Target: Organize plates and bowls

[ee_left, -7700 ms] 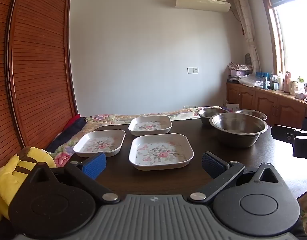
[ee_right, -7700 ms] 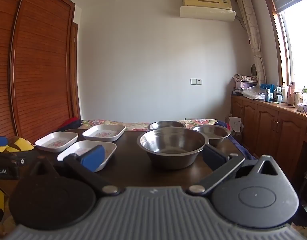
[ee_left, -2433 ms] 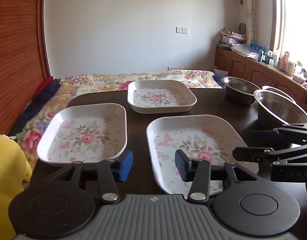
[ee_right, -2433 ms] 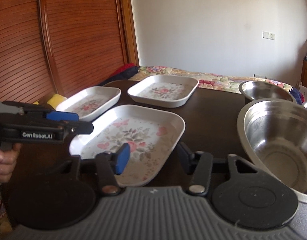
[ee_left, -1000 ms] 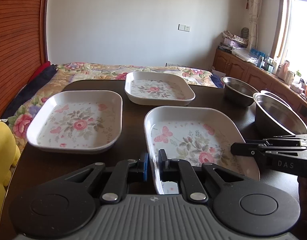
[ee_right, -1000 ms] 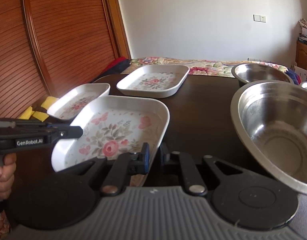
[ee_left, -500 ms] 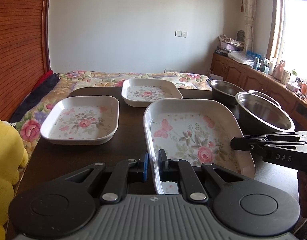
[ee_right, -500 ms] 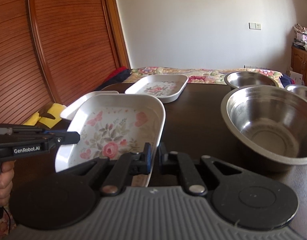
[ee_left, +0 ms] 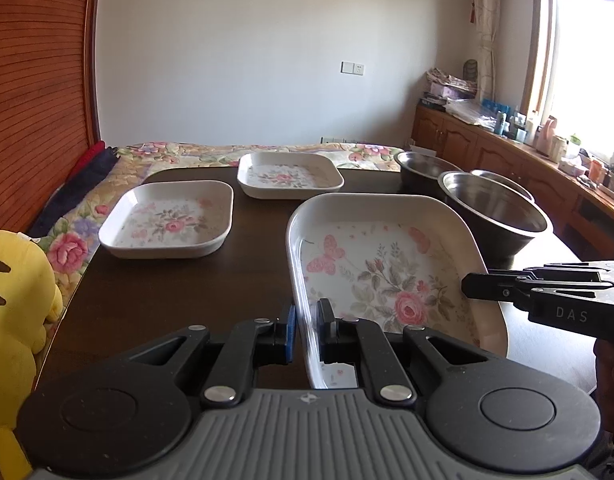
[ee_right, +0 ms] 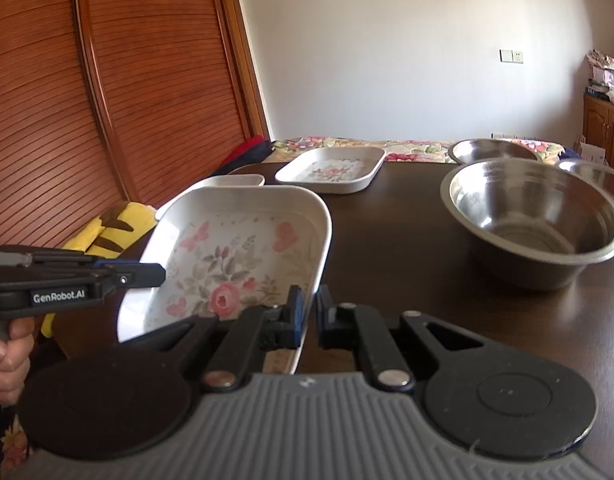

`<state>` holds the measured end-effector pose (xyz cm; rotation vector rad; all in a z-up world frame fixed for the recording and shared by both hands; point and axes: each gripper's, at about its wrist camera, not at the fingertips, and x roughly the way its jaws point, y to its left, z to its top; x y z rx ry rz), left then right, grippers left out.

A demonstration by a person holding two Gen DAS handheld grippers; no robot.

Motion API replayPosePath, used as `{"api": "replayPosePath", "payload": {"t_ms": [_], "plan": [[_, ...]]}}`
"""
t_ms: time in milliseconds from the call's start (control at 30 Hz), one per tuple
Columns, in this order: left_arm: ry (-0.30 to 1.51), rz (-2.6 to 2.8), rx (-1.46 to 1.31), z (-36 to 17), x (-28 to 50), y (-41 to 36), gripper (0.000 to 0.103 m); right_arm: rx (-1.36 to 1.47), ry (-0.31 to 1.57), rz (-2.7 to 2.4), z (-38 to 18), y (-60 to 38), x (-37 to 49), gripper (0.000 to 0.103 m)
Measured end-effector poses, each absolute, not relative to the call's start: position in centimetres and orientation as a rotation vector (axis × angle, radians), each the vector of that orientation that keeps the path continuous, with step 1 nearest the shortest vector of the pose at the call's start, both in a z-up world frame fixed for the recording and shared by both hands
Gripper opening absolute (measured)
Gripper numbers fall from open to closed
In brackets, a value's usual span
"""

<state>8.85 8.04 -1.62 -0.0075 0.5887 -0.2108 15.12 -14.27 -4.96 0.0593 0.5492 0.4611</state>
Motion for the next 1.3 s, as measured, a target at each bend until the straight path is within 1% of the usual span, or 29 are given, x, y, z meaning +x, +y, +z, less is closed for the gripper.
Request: {"api": "replayPosePath", "payload": {"t_ms": [333, 967, 1300], "plan": [[0.625, -0.211, 0.0, -2.9, 8.2, 7.9, 0.011, 0.032, 0.569, 0.471, -5.6, -14.3, 13.7, 0.009], [0.677, -0.196, 0.0, -4.8, 9.7, 7.5, 0.011, 0.065, 0.635, 0.471, -7.6, -14.5, 14.3, 0.015], [0.677, -0.192, -0.013, -4.9, 10.1, 7.6, 0.012, 0.071, 0.634, 0.47, -7.7, -14.5, 14.5, 0.017]]}}
